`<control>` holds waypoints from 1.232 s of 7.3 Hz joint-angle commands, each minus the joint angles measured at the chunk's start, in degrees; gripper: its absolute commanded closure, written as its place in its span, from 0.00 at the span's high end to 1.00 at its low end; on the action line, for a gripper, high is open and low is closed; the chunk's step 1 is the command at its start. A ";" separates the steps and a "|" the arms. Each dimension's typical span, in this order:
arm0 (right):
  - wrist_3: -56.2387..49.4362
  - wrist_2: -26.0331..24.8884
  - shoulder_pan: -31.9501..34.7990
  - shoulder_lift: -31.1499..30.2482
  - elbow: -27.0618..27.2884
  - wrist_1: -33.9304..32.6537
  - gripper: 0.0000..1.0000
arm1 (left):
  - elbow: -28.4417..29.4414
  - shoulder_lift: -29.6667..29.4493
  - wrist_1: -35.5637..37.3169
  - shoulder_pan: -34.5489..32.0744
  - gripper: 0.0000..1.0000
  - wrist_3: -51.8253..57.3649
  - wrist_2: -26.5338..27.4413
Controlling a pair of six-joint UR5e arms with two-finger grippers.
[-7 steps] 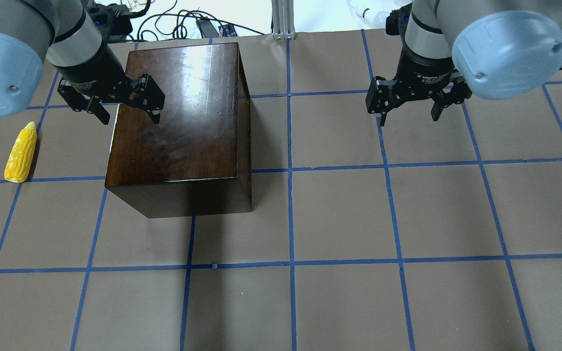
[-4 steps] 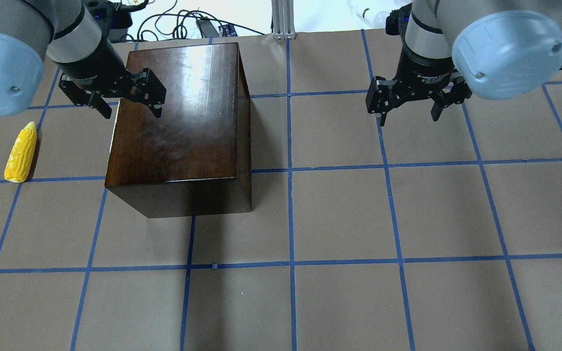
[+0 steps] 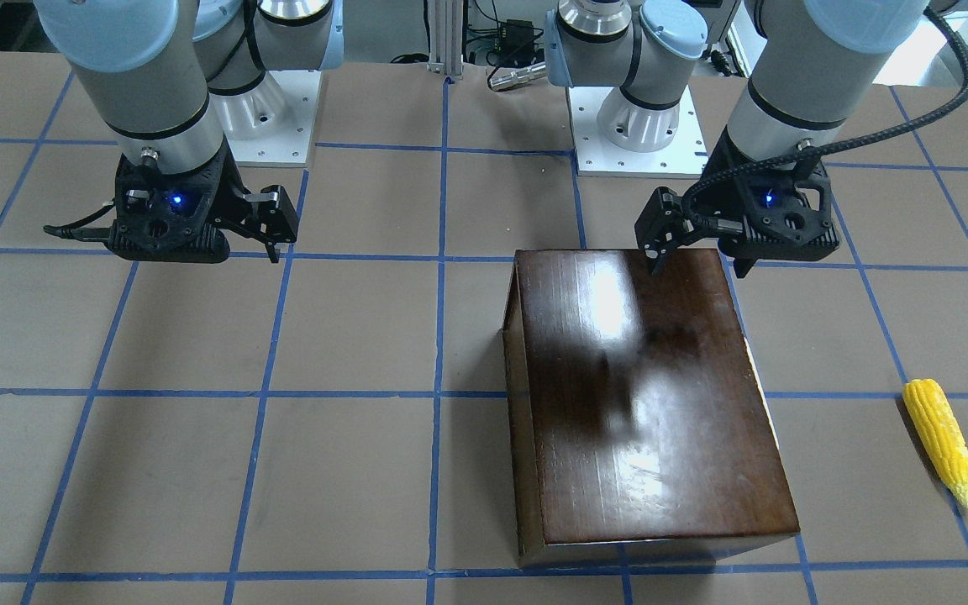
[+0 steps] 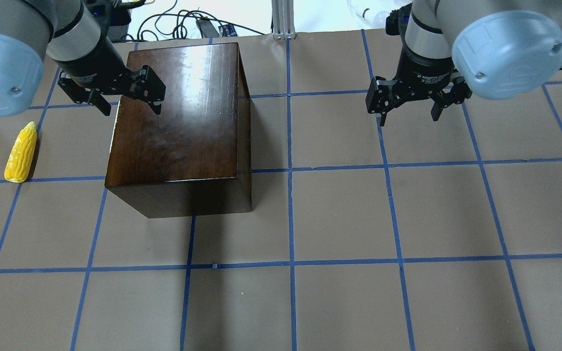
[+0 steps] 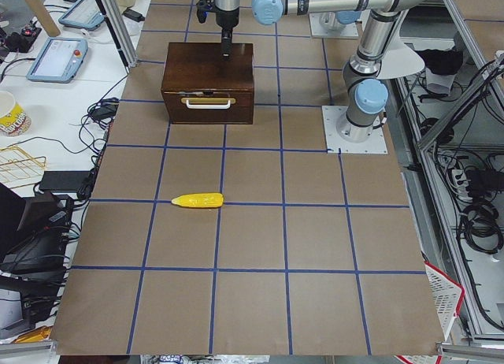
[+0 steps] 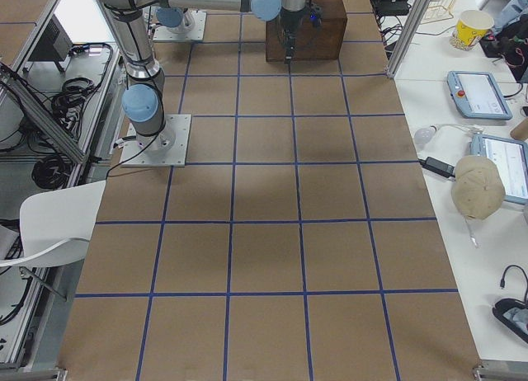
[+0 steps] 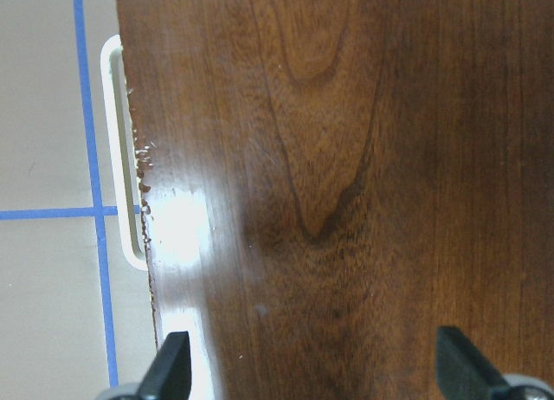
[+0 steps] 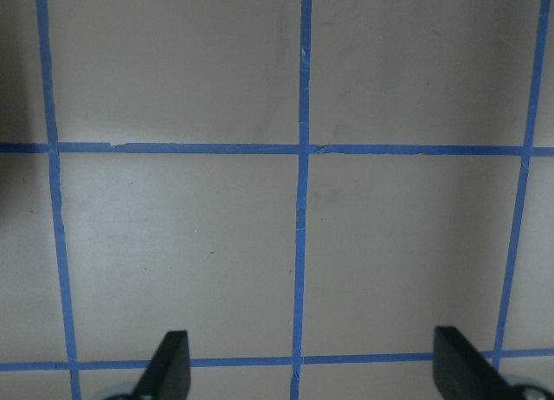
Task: Open drawer and put corn inside
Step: 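Move the left gripper along the top of the wooden cabinet toward its drawer side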
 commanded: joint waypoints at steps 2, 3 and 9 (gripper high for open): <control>0.00 0.00 0.00 0.00 0.00 0.00 1.00 | 0.17 -0.33 1.76 0.00 1.00 -0.30 0.58; 0.00 0.00 0.00 0.00 0.00 -0.09 1.00 | 0.17 -0.15 1.76 0.35 1.00 -0.30 0.67; 0.00 0.00 0.00 0.00 0.00 0.00 1.00 | 0.61 -1.03 1.76 3.08 1.00 0.67 0.85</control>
